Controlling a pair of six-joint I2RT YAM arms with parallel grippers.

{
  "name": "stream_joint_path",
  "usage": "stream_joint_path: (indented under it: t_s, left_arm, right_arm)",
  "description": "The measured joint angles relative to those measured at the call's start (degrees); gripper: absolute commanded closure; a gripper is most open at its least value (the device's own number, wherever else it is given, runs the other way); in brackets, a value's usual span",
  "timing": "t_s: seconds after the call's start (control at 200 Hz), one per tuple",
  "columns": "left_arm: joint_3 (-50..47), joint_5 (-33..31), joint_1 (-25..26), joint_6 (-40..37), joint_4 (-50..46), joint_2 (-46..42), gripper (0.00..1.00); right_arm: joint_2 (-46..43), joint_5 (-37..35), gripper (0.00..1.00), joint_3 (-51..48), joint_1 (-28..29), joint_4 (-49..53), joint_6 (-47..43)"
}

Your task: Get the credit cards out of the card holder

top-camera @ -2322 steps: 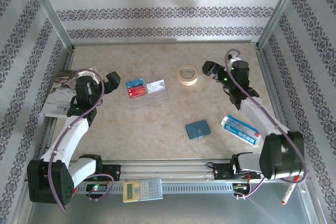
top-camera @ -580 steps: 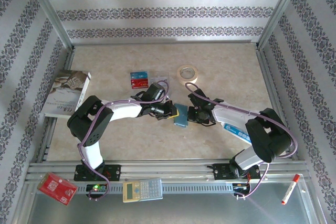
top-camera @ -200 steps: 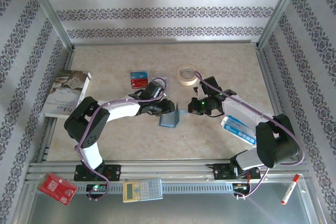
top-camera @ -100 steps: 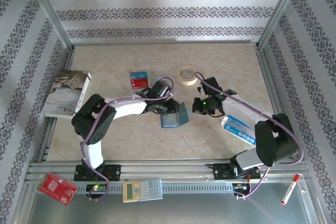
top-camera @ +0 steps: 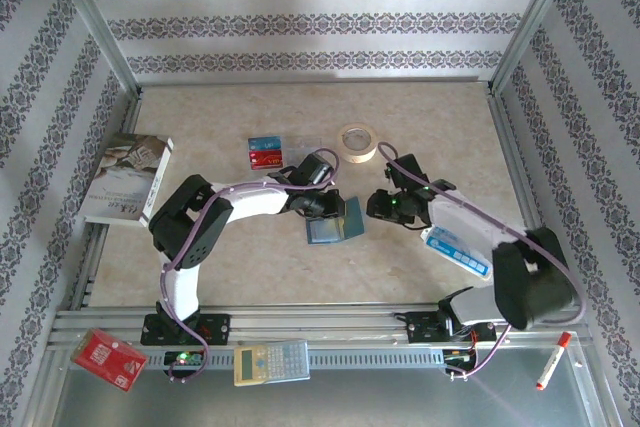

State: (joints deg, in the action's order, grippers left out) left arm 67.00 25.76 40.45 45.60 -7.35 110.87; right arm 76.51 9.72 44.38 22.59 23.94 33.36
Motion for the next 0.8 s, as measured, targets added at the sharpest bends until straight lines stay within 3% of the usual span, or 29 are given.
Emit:
stream_joint_path:
  t_s: [0.105, 0.215, 0.505, 0.799]
  left_arm:
    - [0.02, -0.28, 0.02, -0.24, -0.63, 0.22, 0.84]
    - [0.55, -0.35, 0.02, -0.26, -1.25, 0.81, 0.84]
    - [1.81, -0.50, 0.11, -0.44, -2.43, 1.84, 0.85]
    - [1.86, -0.48, 0.11, -0.37, -2.49, 1.75, 0.87]
  right_arm:
    - [-6.49, -0.76, 0.50, 0.02, 0.00, -0.20, -0.17]
    - [-8.59, 1.81, 0.58, 0.35, 0.04, -0.96, -0.26]
    - [-1.46, 6.47, 0.80, 0.39, 8.00, -3.89, 2.89]
    - [4.87, 5.16, 0.81, -4.42, 8.63, -8.83, 8.33]
